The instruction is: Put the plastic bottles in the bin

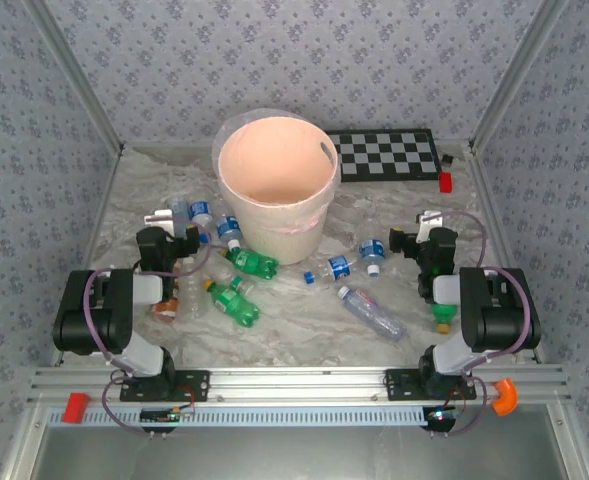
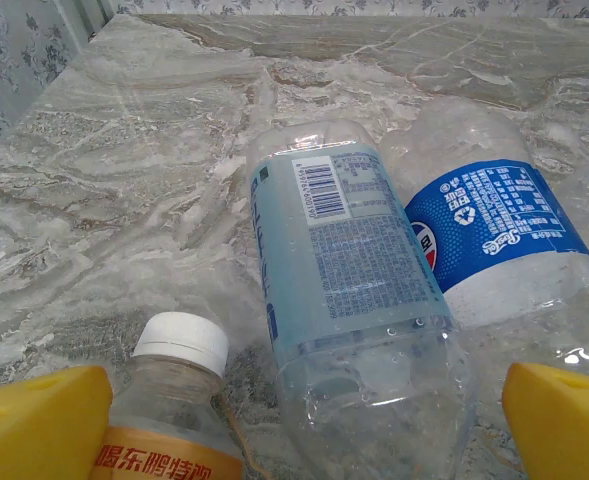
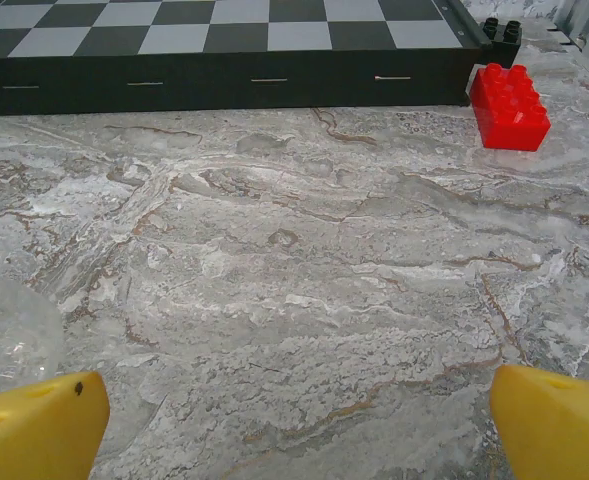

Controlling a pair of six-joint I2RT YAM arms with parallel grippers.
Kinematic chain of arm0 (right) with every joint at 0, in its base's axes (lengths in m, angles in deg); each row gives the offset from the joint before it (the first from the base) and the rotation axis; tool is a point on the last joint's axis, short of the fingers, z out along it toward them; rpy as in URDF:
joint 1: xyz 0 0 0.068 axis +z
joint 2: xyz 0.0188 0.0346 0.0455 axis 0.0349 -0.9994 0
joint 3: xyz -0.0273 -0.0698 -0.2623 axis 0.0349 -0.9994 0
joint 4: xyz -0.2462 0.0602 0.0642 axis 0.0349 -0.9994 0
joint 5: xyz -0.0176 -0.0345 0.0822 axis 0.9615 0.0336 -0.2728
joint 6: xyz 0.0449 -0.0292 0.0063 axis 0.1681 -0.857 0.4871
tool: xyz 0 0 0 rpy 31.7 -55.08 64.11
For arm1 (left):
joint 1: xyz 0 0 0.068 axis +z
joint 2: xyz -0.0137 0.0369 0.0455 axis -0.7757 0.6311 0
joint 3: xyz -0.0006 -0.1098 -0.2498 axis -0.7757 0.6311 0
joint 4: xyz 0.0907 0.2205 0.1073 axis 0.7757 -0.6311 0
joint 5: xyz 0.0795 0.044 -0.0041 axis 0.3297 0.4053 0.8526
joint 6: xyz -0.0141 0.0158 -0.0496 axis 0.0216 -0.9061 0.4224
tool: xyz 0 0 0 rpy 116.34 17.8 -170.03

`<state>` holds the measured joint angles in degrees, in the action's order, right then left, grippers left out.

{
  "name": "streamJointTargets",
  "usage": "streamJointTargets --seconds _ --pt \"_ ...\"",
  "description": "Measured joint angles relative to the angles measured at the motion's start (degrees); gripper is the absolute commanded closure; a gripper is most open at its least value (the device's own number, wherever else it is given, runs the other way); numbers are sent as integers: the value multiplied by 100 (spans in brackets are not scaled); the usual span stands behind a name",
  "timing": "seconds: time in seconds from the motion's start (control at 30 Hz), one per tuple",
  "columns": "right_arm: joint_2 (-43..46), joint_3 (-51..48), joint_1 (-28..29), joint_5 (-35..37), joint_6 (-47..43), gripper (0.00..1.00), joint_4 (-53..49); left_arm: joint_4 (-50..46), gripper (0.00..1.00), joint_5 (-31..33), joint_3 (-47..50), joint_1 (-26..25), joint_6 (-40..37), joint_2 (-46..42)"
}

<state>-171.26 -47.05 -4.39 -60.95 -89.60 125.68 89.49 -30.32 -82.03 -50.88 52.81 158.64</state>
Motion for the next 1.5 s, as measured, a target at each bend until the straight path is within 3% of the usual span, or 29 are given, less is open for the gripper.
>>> streamJointTargets --seconds 0.93,1.03,1.23,1.37,1.5 --pt "0 0 0 -2 0 0 0 -74 0 -15 -42 17 2 -2" --pt "2 0 22 105 0 0 4 -680 0 140 -306 59 70 -146" --pt "538 -50 238 726 4 0 -258 -2830 0 713 -1521 114 487 -1005" --pt "1488 256 323 1169 389 0 -1375 -4426 0 1132 -2747 96 1163 -1333" --pt "2223 922 219 1274 1257 0 -2566 -5278 0 1091 -3062 96 1779 -1746"
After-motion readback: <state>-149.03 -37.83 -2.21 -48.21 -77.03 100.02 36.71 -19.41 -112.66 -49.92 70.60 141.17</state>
